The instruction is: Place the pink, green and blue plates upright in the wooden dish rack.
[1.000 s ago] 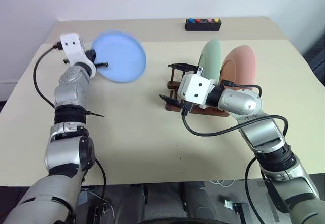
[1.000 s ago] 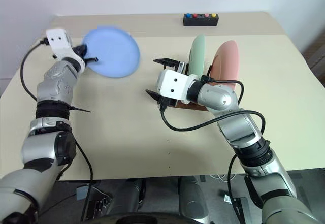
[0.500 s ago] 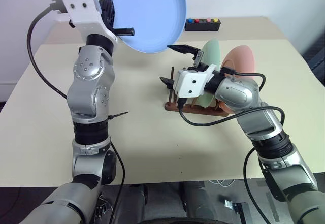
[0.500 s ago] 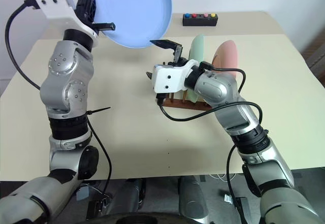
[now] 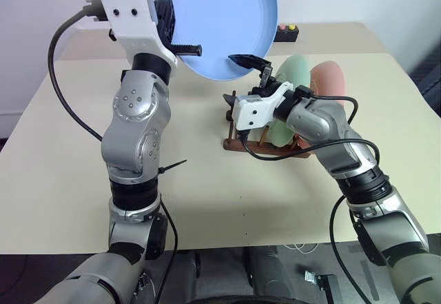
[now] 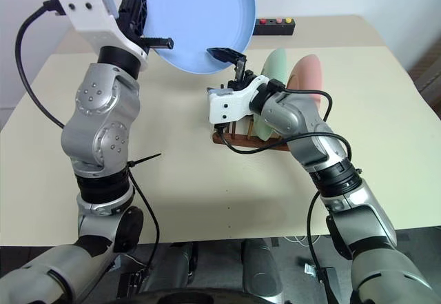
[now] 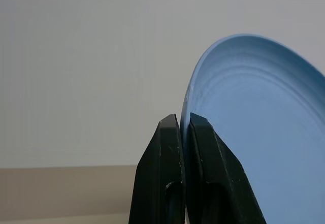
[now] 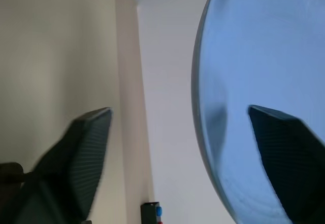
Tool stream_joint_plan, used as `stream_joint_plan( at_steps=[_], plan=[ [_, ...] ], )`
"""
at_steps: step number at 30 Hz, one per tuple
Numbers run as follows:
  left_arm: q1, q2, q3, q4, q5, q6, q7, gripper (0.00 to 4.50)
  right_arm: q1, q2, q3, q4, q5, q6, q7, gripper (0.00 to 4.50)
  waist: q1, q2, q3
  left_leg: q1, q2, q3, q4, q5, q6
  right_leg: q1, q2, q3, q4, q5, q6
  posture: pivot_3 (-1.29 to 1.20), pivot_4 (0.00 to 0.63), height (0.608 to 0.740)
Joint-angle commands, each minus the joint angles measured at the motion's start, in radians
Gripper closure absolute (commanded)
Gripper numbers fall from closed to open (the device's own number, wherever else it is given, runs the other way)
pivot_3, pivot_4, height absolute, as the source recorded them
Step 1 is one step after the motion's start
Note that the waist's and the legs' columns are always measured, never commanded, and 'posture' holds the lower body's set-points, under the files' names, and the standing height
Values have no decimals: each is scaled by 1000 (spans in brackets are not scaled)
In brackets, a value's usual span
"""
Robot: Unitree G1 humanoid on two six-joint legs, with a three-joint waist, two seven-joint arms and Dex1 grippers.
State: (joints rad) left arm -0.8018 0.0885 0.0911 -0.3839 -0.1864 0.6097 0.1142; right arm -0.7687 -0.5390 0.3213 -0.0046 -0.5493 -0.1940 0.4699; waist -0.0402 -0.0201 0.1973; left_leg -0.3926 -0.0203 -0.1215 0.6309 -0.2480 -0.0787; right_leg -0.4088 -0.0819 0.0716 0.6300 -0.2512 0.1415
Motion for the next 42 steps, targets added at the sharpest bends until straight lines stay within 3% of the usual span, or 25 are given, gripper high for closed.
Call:
stream_joint_plan(
  at_steps=[1,6,17,18,20,25,26,30,35,42],
  plan=[
    [-5,-1,-3,-59,0,2,-6,4500,-30,7,-11,-2,-24,-20,-29,1877,0,0,0,0,0,0,0,0,0,0,0,0,0,0,0,0,150,740],
    [-3,-3,-3,-62,2,8,-11,4500,-32,12,-13,1,-33,-32,-34,4445,-1,0,0,0,0,0,0,0,0,0,0,0,0,0,0,0,150,740],
    [-17,-18,41,-54,-23,3,-1,4500,-28,23,-18,-21,-51,-52,-43,4485,0,0,0,0,0,0,0,0,0,0,0,0,0,0,0,0,150,740],
    [-22,-27,60,-55,-43,1,-1,3816,-29,24,-18,-22,-52,-53,-43,4500,-1,0,0,0,0,0,0,0,0,0,0,0,0,0,0,0,150,740],
    [-40,-39,101,-52,-81,-9,1,3003,-32,25,-18,-20,-55,-60,-47,4500,-1,0,0,0,0,0,0,0,0,0,0,0,0,0,0,0,150,740],
    [-110,-61,237,-42,-190,-55,42,345,-40,29,-24,-27,-50,-73,-51,4500,-1,0,0,0,0,0,0,0,0,0,0,0,0,0,0,0,150,740],
    [-122,-50,263,-35,-198,-71,49,31,-42,31,-27,-31,-45,-74,-51,4500,-1,0,0,0,0,0,0,0,0,0,0,0,0,0,0,0,150,740],
    [-146,10,328,6,-205,-127,62,31,-54,50,-48,-52,3,-55,-32,4500,-3,0,0,0,0,0,0,0,0,0,0,0,0,0,0,0,150,740],
    [-70,161,337,113,-128,-183,18,31,-86,134,-159,-199,315,161,112,4500,-4,0,0,0,0,0,0,0,0,0,0,0,0,0,0,0,150,740],
    [72,214,310,232,-123,-261,-94,31,-111,178,-233,-390,556,469,177,4500,1,0,0,1,0,-1,0,0,0,1,0,0,1,0,0,0,150,740]
  ],
)
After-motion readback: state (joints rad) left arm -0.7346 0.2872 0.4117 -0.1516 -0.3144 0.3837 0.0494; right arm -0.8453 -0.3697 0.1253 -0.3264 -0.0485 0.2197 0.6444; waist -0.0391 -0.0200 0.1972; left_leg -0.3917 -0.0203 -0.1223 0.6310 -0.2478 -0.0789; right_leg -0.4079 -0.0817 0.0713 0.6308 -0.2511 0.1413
